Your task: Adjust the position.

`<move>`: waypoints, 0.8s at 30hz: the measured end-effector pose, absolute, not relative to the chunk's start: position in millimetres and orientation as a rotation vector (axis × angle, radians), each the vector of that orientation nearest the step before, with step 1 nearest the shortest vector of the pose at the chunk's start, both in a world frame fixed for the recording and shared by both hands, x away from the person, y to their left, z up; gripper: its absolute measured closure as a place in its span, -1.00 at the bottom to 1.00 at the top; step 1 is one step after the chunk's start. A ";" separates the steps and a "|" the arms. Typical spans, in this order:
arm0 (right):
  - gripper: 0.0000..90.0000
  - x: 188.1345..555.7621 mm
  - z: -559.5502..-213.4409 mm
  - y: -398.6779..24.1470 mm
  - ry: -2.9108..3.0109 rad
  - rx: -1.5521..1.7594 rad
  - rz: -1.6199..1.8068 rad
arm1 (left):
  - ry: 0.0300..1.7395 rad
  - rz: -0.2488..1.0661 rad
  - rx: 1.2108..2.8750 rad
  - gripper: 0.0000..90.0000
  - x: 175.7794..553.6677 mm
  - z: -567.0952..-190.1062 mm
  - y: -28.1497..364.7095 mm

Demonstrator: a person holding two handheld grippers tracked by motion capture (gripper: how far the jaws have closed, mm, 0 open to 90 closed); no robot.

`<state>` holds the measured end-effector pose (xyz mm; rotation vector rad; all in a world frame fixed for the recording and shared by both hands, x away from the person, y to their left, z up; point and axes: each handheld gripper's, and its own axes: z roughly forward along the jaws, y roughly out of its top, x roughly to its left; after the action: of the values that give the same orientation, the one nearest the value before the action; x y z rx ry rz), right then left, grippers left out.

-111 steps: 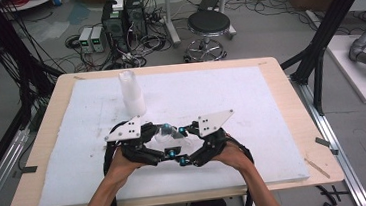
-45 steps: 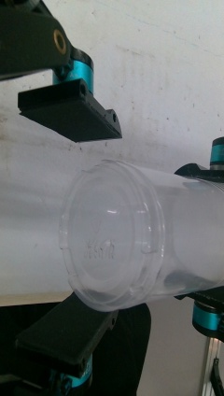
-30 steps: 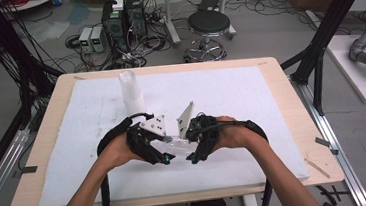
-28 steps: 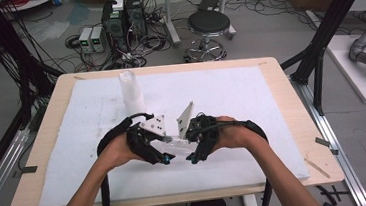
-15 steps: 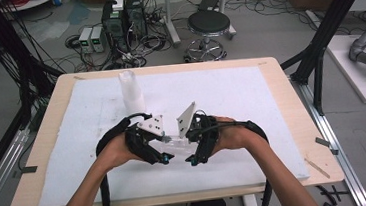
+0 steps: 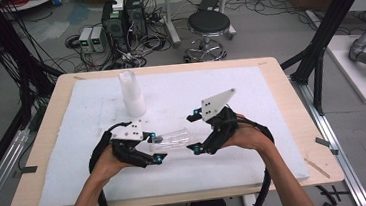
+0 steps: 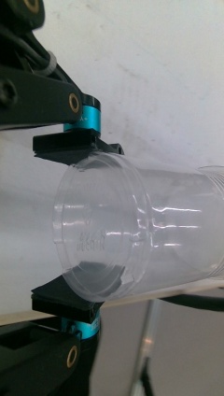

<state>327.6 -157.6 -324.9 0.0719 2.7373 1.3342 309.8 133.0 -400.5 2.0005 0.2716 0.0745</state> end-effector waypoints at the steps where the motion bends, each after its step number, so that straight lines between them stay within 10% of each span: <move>1: -0.70 326.6 -325.7 -160.1 2.719 0.084 1.374 | 0.259 0.081 1.972 -0.08 309.5 -401.1 134.6; 24: -0.69 325.2 -364.7 -188.3 2.537 0.247 1.841 | 0.254 0.056 1.670 -0.07 308.2 -420.0 142.0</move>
<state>325.2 -188.3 -364.7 0.2466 2.5370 1.8412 308.2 142.0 -420.0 1.6696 0.2541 0.0565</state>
